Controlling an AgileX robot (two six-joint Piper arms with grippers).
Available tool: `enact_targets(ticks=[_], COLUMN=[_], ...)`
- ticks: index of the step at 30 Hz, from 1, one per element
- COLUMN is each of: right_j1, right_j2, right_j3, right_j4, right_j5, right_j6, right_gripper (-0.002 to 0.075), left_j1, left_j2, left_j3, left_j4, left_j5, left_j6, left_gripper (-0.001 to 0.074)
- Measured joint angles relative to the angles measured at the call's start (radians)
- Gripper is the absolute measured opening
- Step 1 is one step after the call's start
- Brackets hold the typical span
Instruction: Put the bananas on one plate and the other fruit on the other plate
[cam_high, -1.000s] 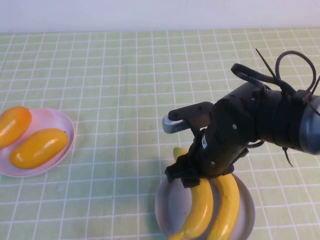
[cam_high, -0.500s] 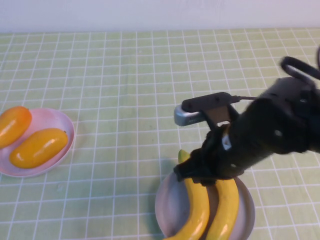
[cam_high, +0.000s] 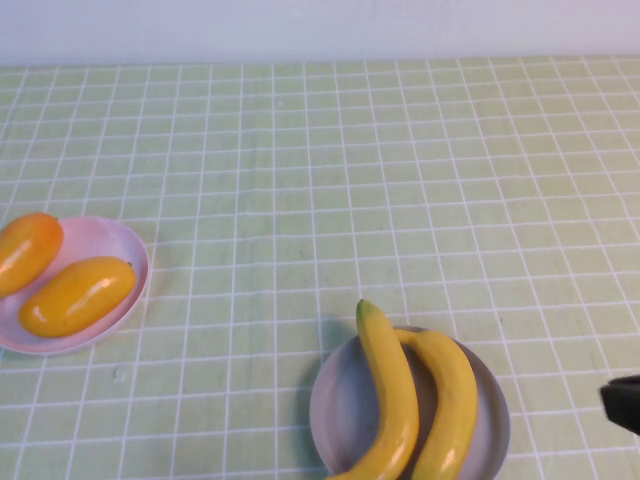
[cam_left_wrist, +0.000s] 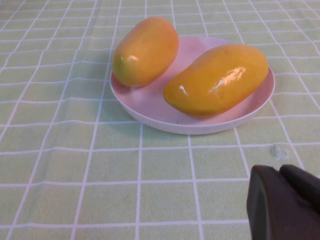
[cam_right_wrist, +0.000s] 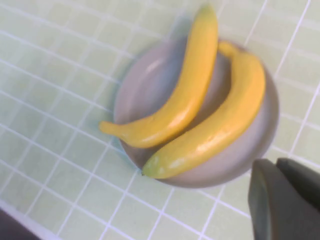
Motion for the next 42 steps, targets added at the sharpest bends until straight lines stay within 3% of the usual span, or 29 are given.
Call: enact_targets(ticks=[10, 18, 25, 29, 38, 42], right_j1=[0.000, 0.000, -0.013, -0.144, -0.636, -0.730], right_j2=[-0.395, -0.419, -0.423, -0.450, -0.662, -0.765], right_j3=[0.224, 0.341, 0.459, 0.538, 0.746, 0.792], right_j4=[-0.004, -0.028, -0.089, -0.135, -0.141, -0.139], right_j5=[0.000, -0.085, -0.280, -0.429, -0.702, -0.716], right_j6=[-0.019, -0.021, -0.021, -0.021, -0.021, -0.021], right_gripper=[-0.0015, -0.0015, -0.0015, -0.0015, -0.0015, -0.0015], left_j1=[0.000, 0.000, 0.000, 0.000, 0.000, 0.000], left_j2=[0.000, 0.000, 0.000, 0.000, 0.000, 0.000], left_j3=[0.000, 0.000, 0.000, 0.000, 0.000, 0.000], left_j4=[0.000, 0.000, 0.000, 0.000, 0.000, 0.000], left_j5=[0.000, 0.000, 0.000, 0.000, 0.000, 0.000], left_j6=[0.000, 0.000, 0.000, 0.000, 0.000, 0.000], left_gripper=[0.0000, 0.0000, 0.0000, 0.0000, 0.0000, 0.0000])
